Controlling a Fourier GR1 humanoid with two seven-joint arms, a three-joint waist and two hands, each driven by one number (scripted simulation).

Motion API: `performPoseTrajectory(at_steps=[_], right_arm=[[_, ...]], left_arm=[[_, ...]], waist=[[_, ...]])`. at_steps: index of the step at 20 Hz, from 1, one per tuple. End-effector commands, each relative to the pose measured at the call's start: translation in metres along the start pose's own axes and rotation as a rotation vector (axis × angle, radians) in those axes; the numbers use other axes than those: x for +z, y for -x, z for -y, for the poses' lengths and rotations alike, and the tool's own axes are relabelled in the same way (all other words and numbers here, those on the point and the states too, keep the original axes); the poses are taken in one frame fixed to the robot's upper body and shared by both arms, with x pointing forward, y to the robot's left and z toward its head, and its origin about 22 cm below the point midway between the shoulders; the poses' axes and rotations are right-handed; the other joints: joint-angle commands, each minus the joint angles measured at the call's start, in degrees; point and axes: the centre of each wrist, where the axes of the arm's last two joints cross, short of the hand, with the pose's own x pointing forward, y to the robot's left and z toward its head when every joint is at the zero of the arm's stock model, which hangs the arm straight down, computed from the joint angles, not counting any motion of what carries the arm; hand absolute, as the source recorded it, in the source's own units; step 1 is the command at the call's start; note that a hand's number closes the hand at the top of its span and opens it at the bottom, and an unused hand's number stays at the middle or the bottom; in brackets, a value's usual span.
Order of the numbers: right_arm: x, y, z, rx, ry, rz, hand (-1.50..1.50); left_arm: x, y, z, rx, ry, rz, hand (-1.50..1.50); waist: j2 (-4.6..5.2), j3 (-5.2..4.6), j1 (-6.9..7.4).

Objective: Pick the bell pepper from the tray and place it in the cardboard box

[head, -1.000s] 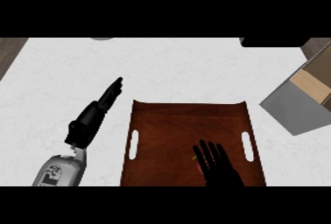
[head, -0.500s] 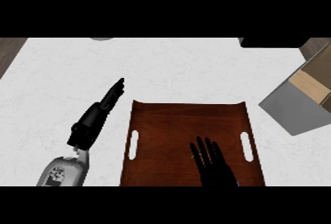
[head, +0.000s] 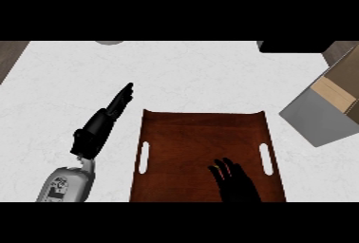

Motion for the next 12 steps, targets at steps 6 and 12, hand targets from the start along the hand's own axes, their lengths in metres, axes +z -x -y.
performPoseTrajectory(at_steps=[6, 12], right_arm=[[-0.021, 0.005, 0.016, 0.080, 0.182, -0.023, 1.50], [0.040, 0.137, 0.026, 0.195, -0.028, 0.447, 1.50]], left_arm=[[0.005, 0.001, 0.004, -0.006, 0.001, -0.003, 0.00], [-0.002, -0.004, -0.007, -0.004, -0.021, 0.003, 0.00]], waist=[[0.67, 0.77, 0.54], [1.15, 1.15, 0.46]])
